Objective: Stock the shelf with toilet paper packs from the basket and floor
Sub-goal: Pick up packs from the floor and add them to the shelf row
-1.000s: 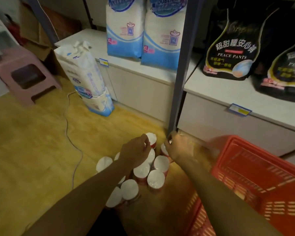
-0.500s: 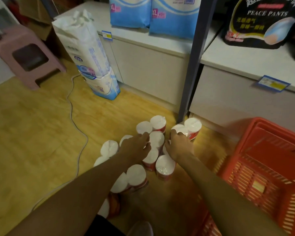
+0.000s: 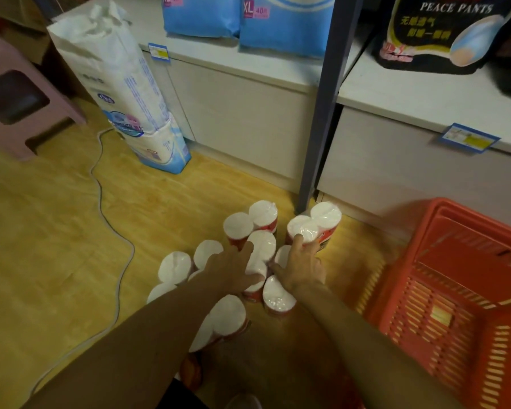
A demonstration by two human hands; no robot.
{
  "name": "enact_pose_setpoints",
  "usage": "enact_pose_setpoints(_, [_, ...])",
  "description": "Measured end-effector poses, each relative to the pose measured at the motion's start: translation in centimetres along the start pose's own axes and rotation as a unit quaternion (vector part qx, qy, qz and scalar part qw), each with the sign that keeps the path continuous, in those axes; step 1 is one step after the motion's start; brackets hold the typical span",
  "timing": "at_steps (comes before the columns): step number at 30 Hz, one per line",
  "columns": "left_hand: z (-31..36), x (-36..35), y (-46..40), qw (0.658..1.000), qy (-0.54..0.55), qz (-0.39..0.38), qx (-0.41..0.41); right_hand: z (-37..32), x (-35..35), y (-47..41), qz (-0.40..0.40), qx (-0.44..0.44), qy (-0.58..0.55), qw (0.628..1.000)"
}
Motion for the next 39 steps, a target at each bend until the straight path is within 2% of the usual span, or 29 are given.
enact_pose_setpoints(3, [0.1,-0.7,-0.2,0.999,0.012,-0.05,-0.002,0.2,-0.3,-0.5,-0.012,-0.016,-0.027,0.999])
enact_pose_setpoints(9, [0.1,-1.5,-1.1,0.992,0.102,-0.07,-0.015,0.6,-0.2,-1.0,-0.043,-0.021,-0.042,0.998])
enact_pose_setpoints(16, [0.2,-2.7,-1.8,0.993,0.077,-0.092,0.006,2.0,-0.3,-0.7,-0.059,-0.076,-0.098,0.991])
enact_pose_setpoints(21, [1.4,-1.8,-1.7,0.992,0.097,-0.072,0.036,2.0,-0.1,0.1,-0.057,-0.057,-0.124,0.989])
enact_pose_setpoints(25, [2.4,-0.3,-0.9,0.997,0.067,-0.036,-0.004,2.6,0.9,1.2,-0.049,-0.032,-0.09,0.994])
enact_pose_setpoints(28, [4.1,1.5,0.4,0.996,0.085,0.007,-0.011,2.7,3.1,2.1,-0.041,-0.024,-0.079,0.996])
enact_pose_setpoints(30, [5.2,3.0,1.4,0.995,0.095,-0.005,0.002,3.0,5.3,2.8,-0.035,-0.014,-0.069,0.997])
enact_pose_setpoints(33, [6.7,6.0,3.0,0.996,0.086,-0.008,-0.037,3.5,9.9,4.8,-0.019,-0.009,-0.053,0.998])
enact_pose_setpoints(39, [12.0,17.7,7.0,0.996,0.062,-0.029,-0.059,2.2,21.6,9.6,0.007,-0.023,-0.045,0.999])
Point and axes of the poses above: each hand's wrist, its own y-axis away from the middle knuckle, its own x-axis out of the back of the hand, z = x × y, the point moved 2 cm from there along -y, towards the middle knuckle, and after that the axes turned 12 degrees about y, right-handed, at the moved point
